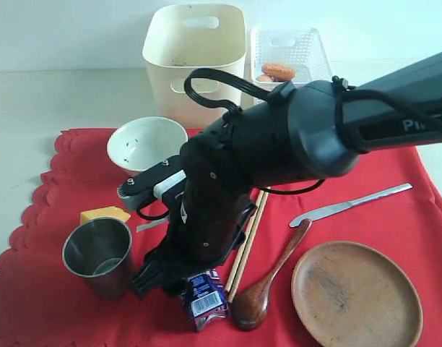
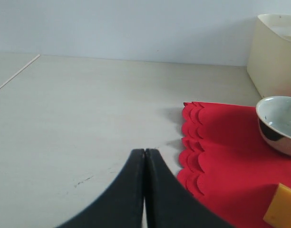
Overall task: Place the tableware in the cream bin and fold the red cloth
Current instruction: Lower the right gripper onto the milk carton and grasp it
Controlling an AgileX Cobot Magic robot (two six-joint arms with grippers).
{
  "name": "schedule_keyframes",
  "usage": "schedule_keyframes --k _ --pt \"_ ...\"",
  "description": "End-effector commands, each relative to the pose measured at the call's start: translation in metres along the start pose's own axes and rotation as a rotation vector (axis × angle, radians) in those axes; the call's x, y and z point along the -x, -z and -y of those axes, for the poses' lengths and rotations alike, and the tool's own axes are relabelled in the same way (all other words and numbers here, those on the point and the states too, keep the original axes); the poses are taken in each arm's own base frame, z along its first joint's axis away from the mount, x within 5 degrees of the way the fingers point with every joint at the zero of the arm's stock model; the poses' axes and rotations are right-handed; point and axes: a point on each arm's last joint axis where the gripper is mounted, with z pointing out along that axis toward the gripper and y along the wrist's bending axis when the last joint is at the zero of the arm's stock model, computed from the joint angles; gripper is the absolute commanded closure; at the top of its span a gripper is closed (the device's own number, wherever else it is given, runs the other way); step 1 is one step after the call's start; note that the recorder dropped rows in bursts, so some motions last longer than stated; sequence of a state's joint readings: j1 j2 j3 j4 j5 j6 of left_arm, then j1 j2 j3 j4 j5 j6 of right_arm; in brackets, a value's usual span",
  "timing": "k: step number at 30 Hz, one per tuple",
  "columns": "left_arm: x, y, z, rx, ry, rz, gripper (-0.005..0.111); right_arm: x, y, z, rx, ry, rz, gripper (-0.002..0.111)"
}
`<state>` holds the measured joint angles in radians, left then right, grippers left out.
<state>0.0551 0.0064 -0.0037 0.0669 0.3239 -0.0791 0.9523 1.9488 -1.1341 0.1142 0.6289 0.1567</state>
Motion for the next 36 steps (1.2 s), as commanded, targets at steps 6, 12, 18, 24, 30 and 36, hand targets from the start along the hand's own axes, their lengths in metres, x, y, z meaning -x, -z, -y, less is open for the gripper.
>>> schedule_keyframes --k 6,12,18,24,30,36 --pt "-0.001 0.0 0.0 -0.006 0.005 0.006 0.106 0.001 -0.002 0.0 -0.004 0.015 0.011 0.089" --pt "-0.001 0.0 0.0 -0.006 0.005 0.006 0.106 0.0 -0.001 -0.003 0.027 -0.03 0.006 0.106" --pt "-0.001 0.0 0.0 -0.006 0.005 0.006 0.106 0.001 0.001 -0.004 0.038 -0.041 0.012 0.108" --pt "-0.001 0.0 0.0 -0.006 0.005 0.006 0.106 0.004 0.022 -0.006 0.052 -0.035 0.067 0.108" --pt "-0.001 0.0 0.0 -0.006 0.005 0.006 0.106 0.006 0.051 -0.008 0.072 -0.024 0.145 0.108" --pt "-0.001 0.0 0.0 -0.006 0.005 0.006 0.106 0.008 0.079 -0.003 0.02 0.055 0.237 0.108"
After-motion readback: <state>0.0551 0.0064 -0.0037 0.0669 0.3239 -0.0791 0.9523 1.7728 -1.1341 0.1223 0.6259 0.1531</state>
